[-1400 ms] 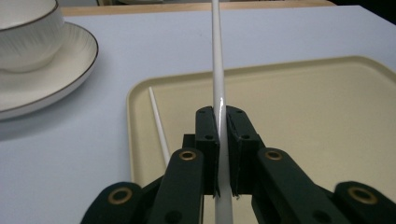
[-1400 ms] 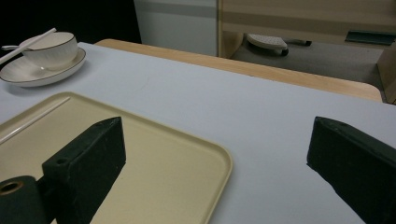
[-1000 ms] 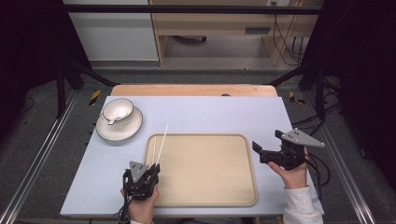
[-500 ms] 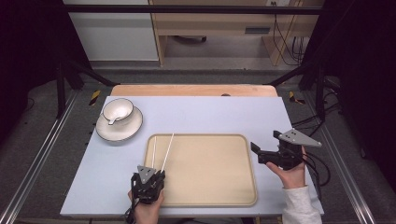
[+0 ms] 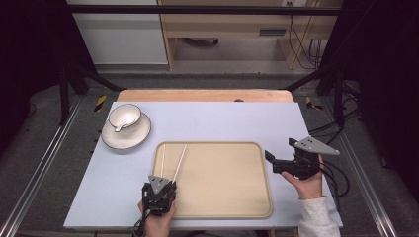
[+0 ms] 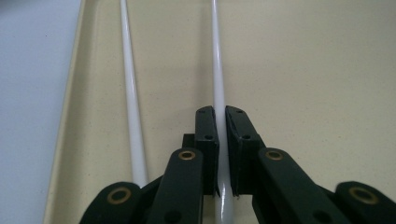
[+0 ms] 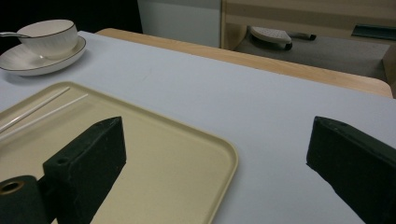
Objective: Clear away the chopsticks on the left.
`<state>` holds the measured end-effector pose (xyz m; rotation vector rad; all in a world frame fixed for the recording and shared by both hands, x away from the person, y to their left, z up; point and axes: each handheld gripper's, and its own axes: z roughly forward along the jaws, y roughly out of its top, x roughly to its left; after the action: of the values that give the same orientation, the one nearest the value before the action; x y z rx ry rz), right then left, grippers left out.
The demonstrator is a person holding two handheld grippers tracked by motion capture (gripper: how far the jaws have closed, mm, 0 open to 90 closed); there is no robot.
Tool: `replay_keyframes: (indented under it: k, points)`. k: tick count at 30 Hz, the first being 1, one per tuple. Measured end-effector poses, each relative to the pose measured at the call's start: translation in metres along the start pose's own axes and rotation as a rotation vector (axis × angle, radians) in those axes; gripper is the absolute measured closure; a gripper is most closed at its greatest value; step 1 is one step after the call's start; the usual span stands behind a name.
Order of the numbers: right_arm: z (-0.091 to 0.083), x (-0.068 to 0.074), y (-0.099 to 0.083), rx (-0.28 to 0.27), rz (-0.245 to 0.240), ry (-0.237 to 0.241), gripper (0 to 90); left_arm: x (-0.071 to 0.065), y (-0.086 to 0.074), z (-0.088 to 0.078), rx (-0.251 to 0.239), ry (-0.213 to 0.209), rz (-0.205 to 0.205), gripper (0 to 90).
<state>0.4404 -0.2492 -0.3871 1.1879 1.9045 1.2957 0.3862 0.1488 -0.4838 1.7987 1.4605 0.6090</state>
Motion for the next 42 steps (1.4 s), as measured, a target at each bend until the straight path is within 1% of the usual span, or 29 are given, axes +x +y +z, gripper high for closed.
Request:
replay_keyframes:
  k: [4,8,11,14,15,16,17,18,19,20,22,23,24,25,26,27,28,29,30,31,32,33,34,35,36,38,40,41,42]
  points:
    - [0.0,0.0,0.0,0.001,0.0,0.0,5.1,0.0,0.001,0.0,0.002,-0.002,-0.002,83.7]
    - [-0.001,0.0,0.0,-0.002,0.002,0.001,5.1,0.0,0.002,0.0,0.014,-0.016,0.006,83.1]
    - [-0.003,-0.001,0.001,-0.006,0.003,-0.001,5.1,0.0,0.004,-0.001,0.007,-0.027,0.005,80.8]
    - [-0.004,-0.002,0.001,-0.012,0.007,-0.004,5.1,0.003,0.01,-0.006,-0.016,-0.047,0.013,75.1]
    - [-0.005,-0.002,0.001,-0.015,0.008,-0.004,5.0,0.007,0.018,-0.011,-0.036,-0.058,0.018,71.8]
    - [-0.005,-0.002,0.002,-0.015,0.009,-0.003,5.0,0.009,0.022,-0.013,-0.064,-0.077,0.008,69.7]
    - [-0.005,-0.002,0.002,-0.015,0.009,-0.003,5.0,0.009,0.022,-0.013,-0.064,-0.077,0.008,67.5]
    - [-0.006,-0.003,0.002,-0.02,0.005,-0.004,4.9,0.015,0.032,-0.018,-0.092,-0.076,0.02,65.3]
    - [-0.006,-0.003,0.002,-0.02,0.005,-0.004,4.9,0.015,0.032,-0.018,-0.092,-0.076,0.02,62.4]
    - [-0.007,-0.003,0.002,-0.024,0.013,-0.006,4.8,0.019,0.039,-0.022,-0.113,-0.095,0.031,59.5]
    - [-0.008,-0.004,0.002,-0.025,0.01,-0.004,4.7,0.026,0.048,-0.028,-0.143,-0.103,0.059,58.2]
    - [-0.008,-0.004,0.002,-0.028,0.012,-0.007,4.6,0.03,0.054,-0.031,-0.158,-0.107,0.072,55.4]
    - [-0.009,-0.004,0.002,-0.032,0.017,-0.008,4.5,0.035,0.059,-0.035,-0.171,-0.113,0.077,53.4]
    - [-0.01,-0.005,0.003,-0.033,0.014,-0.006,4.4,0.044,0.07,-0.041,-0.193,-0.128,0.077,52.4]
    - [-0.01,-0.005,0.003,-0.031,0.014,-0.007,4.4,0.049,0.074,-0.044,-0.204,-0.138,0.081,51.4]
    - [-0.01,-0.005,0.003,-0.033,0.015,-0.007,4.4,0.049,0.074,-0.044,-0.204,-0.138,0.081,50.0]
    - [-0.011,-0.005,0.003,-0.035,0.016,-0.008,4.3,0.054,0.079,-0.046,-0.206,-0.145,0.085,48.1]
    - [-0.011,-0.005,0.003,-0.035,0.016,-0.008,4.3,0.059,0.082,-0.048,-0.206,-0.156,0.09,48.1]
    - [-0.012,-0.006,0.003,-0.04,0.018,-0.009,4.2,0.064,0.085,-0.049,-0.21,-0.161,0.098,44.9]
    - [-0.013,-0.006,0.003,-0.041,0.02,-0.01,4.1,0.074,0.087,-0.052,-0.209,-0.152,0.119,42.9]
    - [-0.013,-0.006,0.003,-0.041,0.02,-0.01,4.1,0.074,0.087,-0.052,-0.209,-0.152,0.119,41.1]
    - [-0.014,-0.008,0.003,-0.043,0.024,-0.013,4.1,0.083,0.086,-0.054,-0.215,-0.14,0.141,38.0]
    - [-0.014,-0.008,0.003,-0.043,0.024,-0.013,4.1,0.083,0.086,-0.054,-0.215,-0.14,0.141,35.6]
    - [-0.015,-0.009,0.003,-0.046,0.024,-0.018,4.0,0.092,0.081,-0.056,-0.21,-0.156,0.152,32.8]
    - [-0.015,-0.009,0.003,-0.046,0.024,-0.018,4.0,0.092,0.081,-0.056,-0.21,-0.156,0.152,30.7]
    - [-0.015,-0.01,0.003,-0.046,0.03,-0.02,3.9,0.101,0.074,-0.055,-0.208,-0.177,0.141,28.8]
    - [-0.016,-0.011,0.002,-0.044,0.027,-0.024,3.9,0.109,0.069,-0.055,-0.216,-0.187,0.131,26.4]
    - [-0.016,-0.012,0.001,-0.044,0.03,-0.03,3.9,0.117,0.064,-0.053,-0.217,-0.184,0.116,24.7]
    - [-0.016,-0.012,0.001,-0.044,0.03,-0.03,3.9,0.117,0.064,-0.053,-0.217,-0.184,0.116,24.2]
